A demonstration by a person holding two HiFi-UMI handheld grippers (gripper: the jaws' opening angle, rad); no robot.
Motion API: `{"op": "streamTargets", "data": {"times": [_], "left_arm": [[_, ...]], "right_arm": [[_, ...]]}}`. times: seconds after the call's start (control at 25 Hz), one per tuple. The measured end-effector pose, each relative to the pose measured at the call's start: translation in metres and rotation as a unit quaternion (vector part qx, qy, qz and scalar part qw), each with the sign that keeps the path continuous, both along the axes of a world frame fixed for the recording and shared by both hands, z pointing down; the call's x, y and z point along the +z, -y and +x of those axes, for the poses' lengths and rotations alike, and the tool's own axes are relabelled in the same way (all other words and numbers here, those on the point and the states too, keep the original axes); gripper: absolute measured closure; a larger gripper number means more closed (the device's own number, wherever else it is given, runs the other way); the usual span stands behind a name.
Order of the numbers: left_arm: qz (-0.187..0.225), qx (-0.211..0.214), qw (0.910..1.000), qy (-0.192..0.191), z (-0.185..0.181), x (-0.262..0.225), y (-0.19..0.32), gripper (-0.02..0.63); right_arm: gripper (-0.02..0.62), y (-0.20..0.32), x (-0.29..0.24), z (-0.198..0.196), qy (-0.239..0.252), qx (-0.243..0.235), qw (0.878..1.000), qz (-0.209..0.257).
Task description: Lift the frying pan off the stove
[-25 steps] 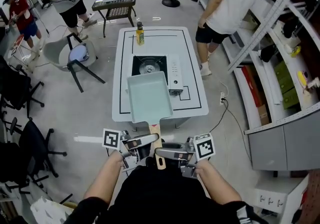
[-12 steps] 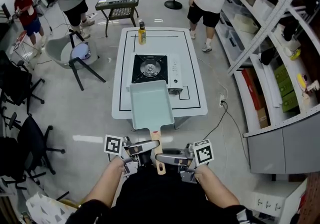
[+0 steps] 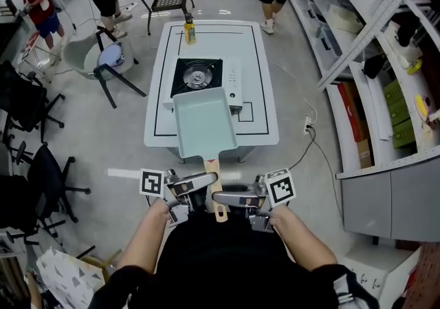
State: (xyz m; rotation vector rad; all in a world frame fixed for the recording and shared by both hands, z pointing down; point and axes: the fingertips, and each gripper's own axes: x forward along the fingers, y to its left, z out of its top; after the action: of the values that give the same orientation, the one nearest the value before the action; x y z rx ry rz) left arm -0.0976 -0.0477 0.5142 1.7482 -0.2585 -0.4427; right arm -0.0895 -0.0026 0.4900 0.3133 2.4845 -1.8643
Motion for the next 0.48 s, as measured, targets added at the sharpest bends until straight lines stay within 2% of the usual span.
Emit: {"op": "streamTargets", "data": {"times": [0.16, 0.48], "left_arm": [[0.006, 0.004, 0.9999, 0.008, 0.018, -0.007, 0.01, 0.425], [0.013, -0.003, 0.9997, 0.019, 0.027, -0.012, 0.016, 0.425]], "right_arm": [[0.416, 0.009, -0.003, 0.015, 0.005, -0.007, 1.0, 0.01], [0.416, 0.016, -0.008, 0.026, 0.015, -0.027, 0.999, 0.02]]}}
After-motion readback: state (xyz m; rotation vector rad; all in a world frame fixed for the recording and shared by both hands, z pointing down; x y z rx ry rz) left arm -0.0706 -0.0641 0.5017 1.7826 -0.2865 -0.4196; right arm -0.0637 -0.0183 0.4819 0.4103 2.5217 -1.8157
